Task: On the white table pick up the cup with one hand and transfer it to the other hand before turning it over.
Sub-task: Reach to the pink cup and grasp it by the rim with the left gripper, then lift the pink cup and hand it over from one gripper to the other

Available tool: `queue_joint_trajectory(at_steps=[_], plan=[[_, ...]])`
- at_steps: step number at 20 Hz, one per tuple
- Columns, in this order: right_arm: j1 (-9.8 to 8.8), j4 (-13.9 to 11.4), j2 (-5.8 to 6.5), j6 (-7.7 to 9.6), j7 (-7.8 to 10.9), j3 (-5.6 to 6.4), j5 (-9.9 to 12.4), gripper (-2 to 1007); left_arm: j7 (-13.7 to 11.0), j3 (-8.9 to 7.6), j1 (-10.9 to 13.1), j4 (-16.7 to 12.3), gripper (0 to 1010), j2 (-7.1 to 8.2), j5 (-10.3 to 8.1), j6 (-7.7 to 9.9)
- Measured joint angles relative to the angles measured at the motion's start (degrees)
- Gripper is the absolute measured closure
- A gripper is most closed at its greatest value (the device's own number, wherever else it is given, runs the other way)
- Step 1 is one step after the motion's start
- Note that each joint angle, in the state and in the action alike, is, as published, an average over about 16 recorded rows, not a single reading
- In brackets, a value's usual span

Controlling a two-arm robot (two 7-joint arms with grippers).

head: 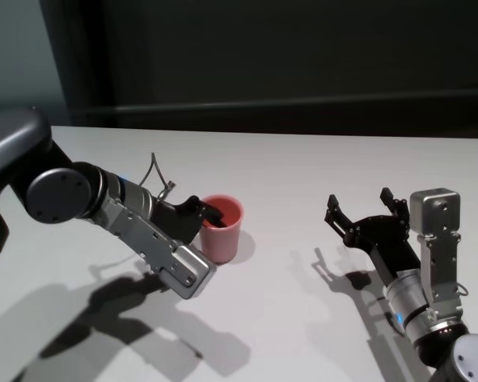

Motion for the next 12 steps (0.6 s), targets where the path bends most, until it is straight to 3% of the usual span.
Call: queue_joint_trajectory(at_steps=[7, 12], plan=[[0.0, 0.0, 0.0, 0.0, 0.0, 0.0, 0.0, 3, 0.48, 0.61, -0.01, -0.08, 571, 0.36, -1.62, -0.5], [0.0, 0.0, 0.0, 0.0, 0.0, 0.0, 0.0, 3, 1.46, 0.27, 0.73, -0.46, 749, 0.77, -4.17, -0.48]])
